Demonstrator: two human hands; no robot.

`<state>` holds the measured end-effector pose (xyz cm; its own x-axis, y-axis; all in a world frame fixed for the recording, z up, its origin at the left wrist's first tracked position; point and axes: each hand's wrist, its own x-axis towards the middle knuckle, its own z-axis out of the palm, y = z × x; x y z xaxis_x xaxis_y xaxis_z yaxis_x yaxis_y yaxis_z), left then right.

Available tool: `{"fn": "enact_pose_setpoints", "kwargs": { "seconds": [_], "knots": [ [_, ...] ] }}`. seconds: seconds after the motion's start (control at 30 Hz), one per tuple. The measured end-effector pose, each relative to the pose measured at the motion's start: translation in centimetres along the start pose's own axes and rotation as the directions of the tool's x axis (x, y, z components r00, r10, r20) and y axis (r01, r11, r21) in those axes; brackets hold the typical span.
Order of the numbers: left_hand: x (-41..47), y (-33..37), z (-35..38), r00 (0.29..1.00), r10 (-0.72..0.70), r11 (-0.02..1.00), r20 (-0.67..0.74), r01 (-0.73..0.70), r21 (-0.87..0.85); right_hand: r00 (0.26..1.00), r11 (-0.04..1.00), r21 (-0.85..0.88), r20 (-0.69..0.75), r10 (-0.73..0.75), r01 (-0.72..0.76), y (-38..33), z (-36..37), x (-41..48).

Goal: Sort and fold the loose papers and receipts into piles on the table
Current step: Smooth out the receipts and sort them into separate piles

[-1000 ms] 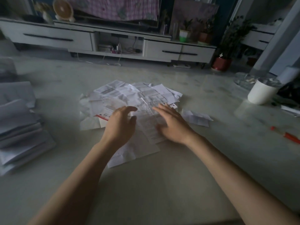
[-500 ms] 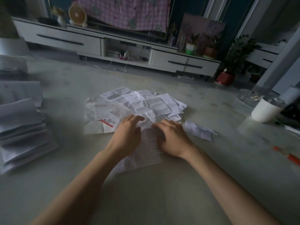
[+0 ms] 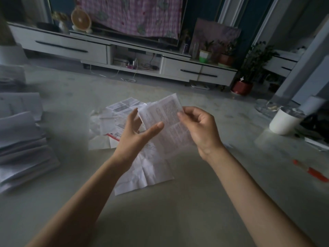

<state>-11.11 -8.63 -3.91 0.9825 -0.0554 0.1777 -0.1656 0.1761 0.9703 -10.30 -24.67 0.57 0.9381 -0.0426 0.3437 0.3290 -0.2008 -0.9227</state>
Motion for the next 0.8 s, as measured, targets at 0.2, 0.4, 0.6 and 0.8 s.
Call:
{"fn": "enact_pose_setpoints", "kwargs": {
  "seconds": [0.2, 0.4, 0.6, 0.8],
  "knots": [
    [0.1, -0.1, 0.1, 0.99, -0.117, 0.988, 0.082, 0.125, -0.087, 0.961, 0.952, 0.13, 0.061, 0.271, -0.277, 0.9, 0.5, -0.7],
    [0.1, -0.2, -0.3, 0.985, -0.171, 0.985, 0.009, 0.172, -0.032, 0.906, 0.924, 0.062, 0.231, 0.355, -0.378, 1.6, 0.2, -0.6],
    [-0.2, -0.4, -0.1, 0.973, -0.224, 0.974, 0.05, 0.226, -0.033, 0.93, 0.931, 0.095, 0.141, 0.338, -0.353, 2.2, 0.8, -0.8],
    [-0.1, -0.3, -0.1, 0.96, -0.276, 0.957, 0.041, 0.278, -0.08, 0.896, 0.9, 0.117, 0.208, 0.391, -0.42, 2.1, 0.4, -0.7]
  ]
}}
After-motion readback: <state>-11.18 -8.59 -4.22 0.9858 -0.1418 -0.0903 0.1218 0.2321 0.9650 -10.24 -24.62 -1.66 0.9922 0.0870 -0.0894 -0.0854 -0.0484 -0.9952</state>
